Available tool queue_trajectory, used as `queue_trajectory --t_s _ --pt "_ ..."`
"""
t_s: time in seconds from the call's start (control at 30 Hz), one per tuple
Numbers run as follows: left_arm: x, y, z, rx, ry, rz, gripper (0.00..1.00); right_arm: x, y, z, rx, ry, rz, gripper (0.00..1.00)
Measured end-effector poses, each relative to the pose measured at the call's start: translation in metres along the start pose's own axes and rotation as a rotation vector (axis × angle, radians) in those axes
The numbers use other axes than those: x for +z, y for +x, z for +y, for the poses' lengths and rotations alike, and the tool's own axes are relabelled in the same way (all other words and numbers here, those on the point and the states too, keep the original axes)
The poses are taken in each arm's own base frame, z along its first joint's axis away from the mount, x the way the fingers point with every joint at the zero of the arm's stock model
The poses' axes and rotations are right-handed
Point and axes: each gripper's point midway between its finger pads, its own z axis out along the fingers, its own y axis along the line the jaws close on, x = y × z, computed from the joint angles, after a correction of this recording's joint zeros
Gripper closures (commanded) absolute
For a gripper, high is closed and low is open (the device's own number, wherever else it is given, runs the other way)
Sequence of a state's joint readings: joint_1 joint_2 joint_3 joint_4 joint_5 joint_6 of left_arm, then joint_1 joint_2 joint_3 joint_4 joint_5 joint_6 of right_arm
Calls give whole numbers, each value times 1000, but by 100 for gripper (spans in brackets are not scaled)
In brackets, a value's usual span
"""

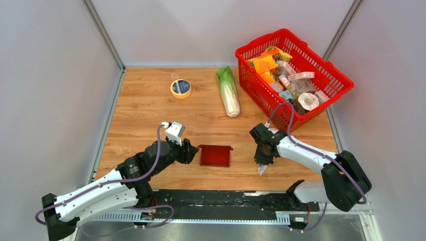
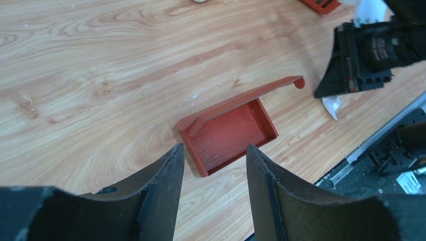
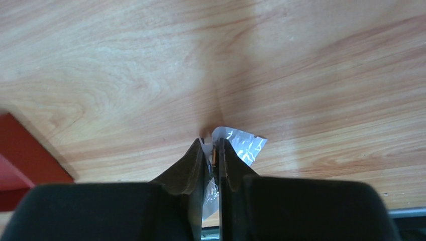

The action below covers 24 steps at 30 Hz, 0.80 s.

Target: Fold the paper box

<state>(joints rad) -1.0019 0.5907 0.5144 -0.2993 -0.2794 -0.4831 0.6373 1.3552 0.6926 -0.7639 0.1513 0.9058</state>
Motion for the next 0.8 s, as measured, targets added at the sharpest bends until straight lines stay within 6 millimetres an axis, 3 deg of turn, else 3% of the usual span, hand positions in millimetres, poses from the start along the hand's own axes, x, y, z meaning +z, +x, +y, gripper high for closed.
queue_trajectory --t_s 0.1,0.17,0.23,0.4,0.53,0.67,0.8 --pt "0 0 4 -21 -28 -4 43 -9 -2 3 -42 -66 -51 91" --pt "1 1 9 -43 -59 -8 44 -24 -4 16 -98 -143 -109 91" --pt "1 3 15 -65 -93 -10 44 -41 -2 34 -176 -236 -172 90" --pt "-1 10 33 -118 -192 -9 46 -103 25 99 -426 -489 -329 87" --pt "-5 19 45 -155 -240 -16 46 -131 35 145 -523 -558 -416 88" --pt "-12 29 54 -182 -268 -14 46 -129 35 186 -571 -494 -482 86" --pt "-19 28 57 -204 -271 -31 46 -107 30 199 -569 -354 -523 82"
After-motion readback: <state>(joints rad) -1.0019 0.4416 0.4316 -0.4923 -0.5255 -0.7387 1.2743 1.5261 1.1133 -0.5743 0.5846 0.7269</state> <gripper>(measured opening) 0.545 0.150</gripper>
